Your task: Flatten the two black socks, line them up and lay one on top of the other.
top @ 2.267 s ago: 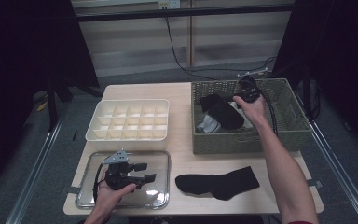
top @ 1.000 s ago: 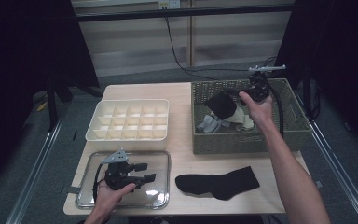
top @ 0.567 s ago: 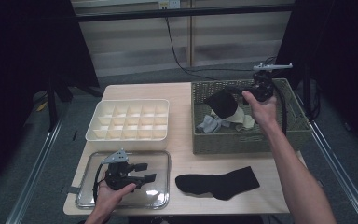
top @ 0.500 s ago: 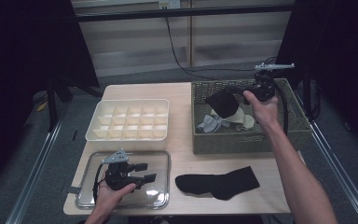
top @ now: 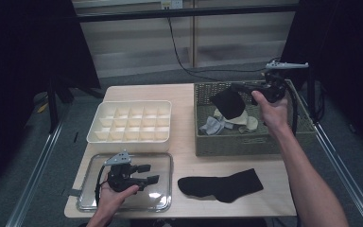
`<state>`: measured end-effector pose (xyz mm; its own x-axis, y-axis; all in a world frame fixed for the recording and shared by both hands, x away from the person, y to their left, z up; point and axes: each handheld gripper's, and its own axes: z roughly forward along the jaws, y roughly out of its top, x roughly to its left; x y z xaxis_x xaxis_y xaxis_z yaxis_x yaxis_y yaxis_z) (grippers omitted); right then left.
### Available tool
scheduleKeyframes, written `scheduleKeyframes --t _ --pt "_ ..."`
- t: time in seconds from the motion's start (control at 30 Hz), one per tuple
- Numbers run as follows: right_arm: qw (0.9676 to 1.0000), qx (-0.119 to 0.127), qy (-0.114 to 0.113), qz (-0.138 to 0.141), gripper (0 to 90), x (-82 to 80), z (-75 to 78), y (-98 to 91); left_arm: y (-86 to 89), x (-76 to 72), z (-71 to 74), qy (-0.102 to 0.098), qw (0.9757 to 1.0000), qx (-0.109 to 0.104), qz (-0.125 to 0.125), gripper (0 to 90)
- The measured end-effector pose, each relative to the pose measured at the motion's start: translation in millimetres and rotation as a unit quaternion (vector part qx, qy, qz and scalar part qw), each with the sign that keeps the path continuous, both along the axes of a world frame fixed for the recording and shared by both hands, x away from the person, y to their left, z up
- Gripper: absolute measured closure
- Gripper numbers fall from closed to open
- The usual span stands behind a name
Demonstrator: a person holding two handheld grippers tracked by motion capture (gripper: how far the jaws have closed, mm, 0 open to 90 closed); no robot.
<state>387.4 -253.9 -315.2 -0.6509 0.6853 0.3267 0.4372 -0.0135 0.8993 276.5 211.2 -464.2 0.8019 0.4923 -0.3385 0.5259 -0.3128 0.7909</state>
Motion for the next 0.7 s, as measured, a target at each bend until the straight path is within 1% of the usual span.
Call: scheduleKeyframes --t 0.13,0.37,0.43,0.7 --pt "0.9999 0.005 -0.009 0.004 90.0 -6.5 8.5 1.1 0.7 -0.9 0.8 -0.003 1.0 -0.001 0.0 36.8" --pt "0.9997 0.007 -0.021 0.012 90.0 -17.1 18.6 4.7 0.3 -1.5 0.6 -0.007 1.0 0.0 -0.001 38.8" --pt "0.9995 0.011 -0.026 0.015 90.0 -20.7 21.7 5.4 -0.1 -1.9 0.8 -0.008 1.0 0.0 -0.003 39.3" --pt "0.9985 0.02 -0.041 0.029 90.0 -40.2 33.4 8.7 -2.8 -3.4 1.4 -0.014 0.9999 0.001 -0.005 42.2"
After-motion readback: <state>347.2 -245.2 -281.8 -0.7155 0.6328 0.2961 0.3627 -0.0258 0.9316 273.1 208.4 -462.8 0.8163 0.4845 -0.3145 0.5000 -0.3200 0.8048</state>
